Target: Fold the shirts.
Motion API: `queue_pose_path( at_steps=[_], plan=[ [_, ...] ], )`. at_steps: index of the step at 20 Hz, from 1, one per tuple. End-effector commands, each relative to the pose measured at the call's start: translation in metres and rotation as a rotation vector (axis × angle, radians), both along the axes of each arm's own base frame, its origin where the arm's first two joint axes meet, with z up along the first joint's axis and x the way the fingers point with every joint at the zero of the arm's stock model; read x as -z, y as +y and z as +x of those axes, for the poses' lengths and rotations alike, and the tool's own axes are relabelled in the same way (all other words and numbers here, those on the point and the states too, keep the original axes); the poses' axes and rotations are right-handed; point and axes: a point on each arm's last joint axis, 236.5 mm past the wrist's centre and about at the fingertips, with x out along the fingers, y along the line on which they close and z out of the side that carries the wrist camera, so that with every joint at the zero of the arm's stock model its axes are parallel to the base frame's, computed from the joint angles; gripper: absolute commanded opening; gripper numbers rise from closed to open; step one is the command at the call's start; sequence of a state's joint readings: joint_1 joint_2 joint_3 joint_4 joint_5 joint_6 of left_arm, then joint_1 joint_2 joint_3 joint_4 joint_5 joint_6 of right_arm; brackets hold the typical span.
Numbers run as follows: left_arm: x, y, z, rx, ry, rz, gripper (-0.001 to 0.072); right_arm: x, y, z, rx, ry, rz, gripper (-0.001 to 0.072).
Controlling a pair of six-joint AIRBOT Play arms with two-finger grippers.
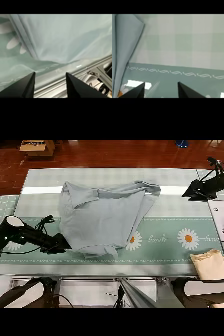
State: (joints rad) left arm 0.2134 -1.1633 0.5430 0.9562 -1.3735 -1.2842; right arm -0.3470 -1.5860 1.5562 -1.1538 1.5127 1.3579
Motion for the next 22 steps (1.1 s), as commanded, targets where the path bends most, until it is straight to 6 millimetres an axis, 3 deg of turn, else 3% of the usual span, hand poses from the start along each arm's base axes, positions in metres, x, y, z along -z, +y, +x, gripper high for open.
queue_pose_path(
  at_steps=[1,4,7,9,10,11,12,15,17,19,22],
  plan=[
    [0.010,-0.011,0.017,-0.057,-0.051,-0.002,0.0482,-0.001,0.001,0.000,-0.004,0.000,0.006,0.0487],
    [0.024,-0.028,0.026,-0.044,-0.068,0.010,0.0481,-0.003,0.007,-0.001,-0.011,0.000,0.033,0.0489],
    [0.039,-0.031,0.028,-0.067,-0.039,0.042,0.0365,-0.003,0.008,-0.003,-0.024,0.005,0.033,0.0489],
    [0.044,-0.029,0.025,-0.061,-0.020,0.048,0.0365,-0.003,0.008,-0.003,-0.038,-0.003,0.029,0.0489],
    [0.045,-0.029,0.024,-0.063,-0.015,0.048,0.0282,-0.003,0.007,-0.002,-0.038,-0.008,0.027,0.0489],
    [0.046,-0.029,0.024,-0.063,-0.012,0.048,0.0089,-0.003,0.006,-0.001,-0.037,-0.010,0.024,0.0489],
    [0.046,-0.029,0.024,-0.060,-0.014,0.048,0.0018,-0.003,0.006,-0.001,-0.038,-0.013,0.023,0.0489],
    [0.045,-0.030,0.024,-0.058,-0.015,0.046,0.0017,0.001,0.006,-0.004,-0.052,-0.006,0.021,0.0489],
    [0.043,-0.030,0.022,-0.052,-0.010,0.041,0.0017,0.019,0.012,-0.017,-0.052,0.043,0.057,0.0489],
    [0.042,-0.032,0.019,-0.035,-0.004,0.031,0.0017,0.045,0.033,-0.028,-0.030,0.079,0.152,0.0489],
    [0.041,-0.032,0.017,-0.032,0.000,0.028,0.0018,0.060,0.068,0.004,0.102,-0.062,0.328,0.0490]
  ],
)
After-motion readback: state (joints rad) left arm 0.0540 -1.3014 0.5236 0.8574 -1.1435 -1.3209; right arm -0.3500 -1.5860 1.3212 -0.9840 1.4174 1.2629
